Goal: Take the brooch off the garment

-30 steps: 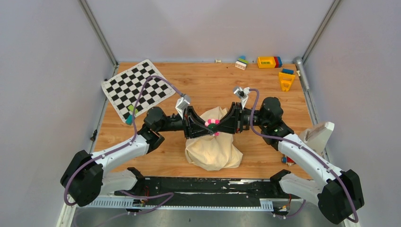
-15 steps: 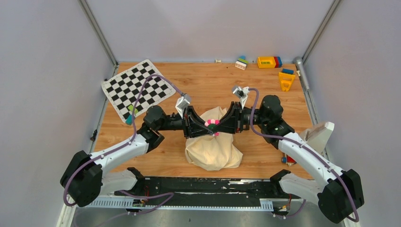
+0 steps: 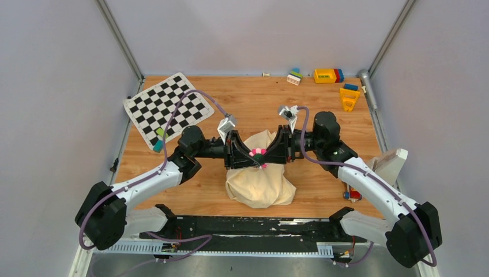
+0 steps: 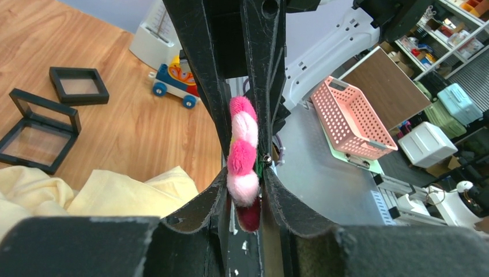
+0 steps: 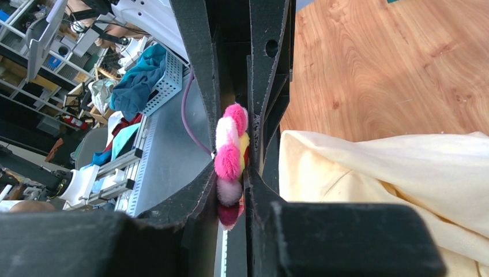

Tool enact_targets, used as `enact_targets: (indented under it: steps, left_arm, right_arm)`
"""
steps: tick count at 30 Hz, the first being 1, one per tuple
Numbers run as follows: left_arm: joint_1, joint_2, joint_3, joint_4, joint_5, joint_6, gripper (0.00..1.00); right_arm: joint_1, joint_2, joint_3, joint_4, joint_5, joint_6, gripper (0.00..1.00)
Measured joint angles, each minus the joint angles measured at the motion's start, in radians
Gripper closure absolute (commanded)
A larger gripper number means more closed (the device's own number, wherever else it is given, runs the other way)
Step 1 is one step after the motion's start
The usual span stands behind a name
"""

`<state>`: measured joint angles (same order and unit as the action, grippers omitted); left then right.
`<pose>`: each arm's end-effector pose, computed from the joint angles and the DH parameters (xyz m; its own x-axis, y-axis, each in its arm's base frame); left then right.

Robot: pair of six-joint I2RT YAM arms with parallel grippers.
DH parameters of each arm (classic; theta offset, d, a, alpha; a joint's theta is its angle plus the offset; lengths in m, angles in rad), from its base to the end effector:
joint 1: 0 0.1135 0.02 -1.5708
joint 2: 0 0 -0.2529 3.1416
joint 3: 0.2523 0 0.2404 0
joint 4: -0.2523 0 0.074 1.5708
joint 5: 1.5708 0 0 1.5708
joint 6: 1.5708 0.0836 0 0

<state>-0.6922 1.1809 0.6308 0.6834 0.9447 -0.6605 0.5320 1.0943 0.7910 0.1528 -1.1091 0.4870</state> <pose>0.1689 -0.2280 0.2932 -0.5280 -0.0293 -0.8488 0.8464 -0.1006 -0.5230 0.1810 0.1934 0.3093 -0.5769 -0.0977 -0.8109 -0.8134 -0.0219 0.5813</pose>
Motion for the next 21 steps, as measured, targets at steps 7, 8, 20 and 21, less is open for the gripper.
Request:
enact_targets:
  steps: [7,8,20,21]
  left_arm:
    - [0.0,0.018,0.014,-0.072,0.019,0.019,0.71]
    - [0.0,0.02,0.021,-0.089,0.023,0.024,0.71]
    - [-0.005,0.027,0.067,-0.256,0.033,0.094,0.66]
    - [-0.008,0.027,0.067,-0.26,0.031,0.098,0.68]
  right_arm:
    - [0.005,0.016,0.005,-0.061,0.003,-0.029,1.0]
    - [0.005,0.019,0.007,-0.073,0.003,-0.033,1.0]
    - [0.022,0.035,0.03,-0.132,0.046,-0.075,1.0]
    - [0.025,0.035,0.03,-0.131,0.053,-0.077,1.0]
